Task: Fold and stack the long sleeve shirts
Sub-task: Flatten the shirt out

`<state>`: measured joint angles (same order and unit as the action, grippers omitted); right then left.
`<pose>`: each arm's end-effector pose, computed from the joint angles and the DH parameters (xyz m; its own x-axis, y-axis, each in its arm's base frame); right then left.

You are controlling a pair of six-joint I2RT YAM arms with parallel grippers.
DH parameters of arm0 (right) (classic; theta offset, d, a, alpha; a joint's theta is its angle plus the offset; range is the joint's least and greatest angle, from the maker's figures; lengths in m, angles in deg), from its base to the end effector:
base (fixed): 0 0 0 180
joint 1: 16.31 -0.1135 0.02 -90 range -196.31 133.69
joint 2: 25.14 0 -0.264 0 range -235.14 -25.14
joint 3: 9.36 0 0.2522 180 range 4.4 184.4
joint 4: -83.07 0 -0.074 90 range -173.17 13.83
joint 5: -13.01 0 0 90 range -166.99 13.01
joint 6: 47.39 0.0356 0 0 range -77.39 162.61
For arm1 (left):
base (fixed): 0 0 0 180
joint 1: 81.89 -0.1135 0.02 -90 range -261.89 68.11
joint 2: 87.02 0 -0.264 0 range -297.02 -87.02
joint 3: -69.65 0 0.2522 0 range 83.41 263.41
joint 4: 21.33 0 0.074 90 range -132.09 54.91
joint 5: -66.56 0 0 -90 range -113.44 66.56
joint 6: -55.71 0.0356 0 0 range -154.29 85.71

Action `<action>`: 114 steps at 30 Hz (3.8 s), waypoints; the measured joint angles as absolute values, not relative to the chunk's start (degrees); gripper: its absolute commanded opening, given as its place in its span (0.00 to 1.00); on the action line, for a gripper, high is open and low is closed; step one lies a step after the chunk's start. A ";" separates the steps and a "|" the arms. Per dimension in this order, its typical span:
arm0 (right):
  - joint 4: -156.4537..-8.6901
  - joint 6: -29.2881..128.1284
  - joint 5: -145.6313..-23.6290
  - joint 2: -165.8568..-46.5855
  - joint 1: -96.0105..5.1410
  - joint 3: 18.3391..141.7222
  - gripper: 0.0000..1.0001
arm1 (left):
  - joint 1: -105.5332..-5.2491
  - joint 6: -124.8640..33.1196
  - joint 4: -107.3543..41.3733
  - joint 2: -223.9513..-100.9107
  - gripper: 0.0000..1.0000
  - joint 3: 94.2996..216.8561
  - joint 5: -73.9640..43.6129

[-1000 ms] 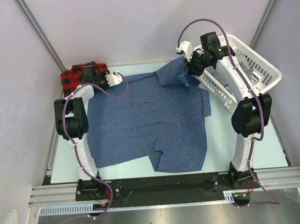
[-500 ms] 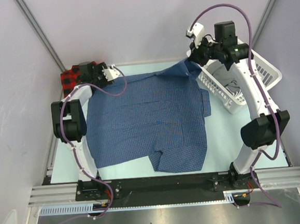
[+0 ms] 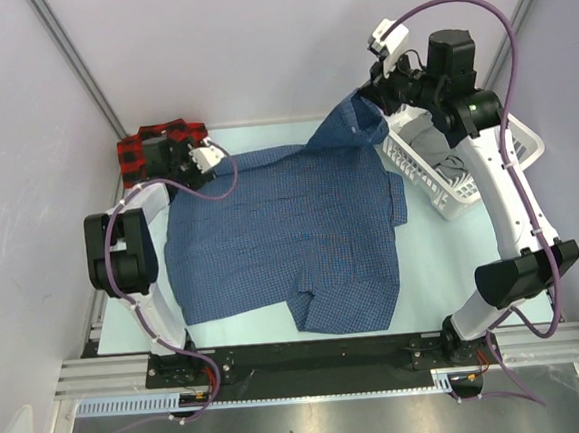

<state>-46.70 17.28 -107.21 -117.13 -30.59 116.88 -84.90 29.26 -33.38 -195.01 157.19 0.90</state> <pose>0.3235 0.1008 0.4904 0.0507 -0.3686 -0.9282 -0.7306 0.6200 -0.2861 0.4278 0.0078 0.2193 0.0290 0.8184 -0.5739 0.6137 0.4387 0.6565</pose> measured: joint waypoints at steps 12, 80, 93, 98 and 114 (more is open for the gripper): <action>-51.03 21.39 -104.82 -111.38 -34.37 116.25 0.00 | -76.46 21.06 -18.56 -185.39 0.99 140.14 -2.95; -99.88 4.34 -72.30 -147.35 -37.72 134.57 0.00 | -90.40 10.59 -50.45 -195.25 0.72 165.19 -4.98; -122.02 -21.64 -76.45 -172.47 -41.56 141.14 0.00 | -88.61 12.06 -47.15 -191.34 0.83 155.66 -6.49; -124.09 -22.52 -76.83 -172.75 -42.33 142.13 0.00 | -85.73 15.40 -36.77 -190.48 0.79 147.02 -13.04; -127.98 -21.93 -77.74 -172.23 -41.17 140.20 0.00 | -80.48 21.80 -17.38 -200.65 0.53 144.93 -31.27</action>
<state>-127.98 -21.93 -77.74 -172.23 -41.17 140.20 -80.48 21.80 -17.38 -200.65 144.93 -31.27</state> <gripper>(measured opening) 0.007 0.604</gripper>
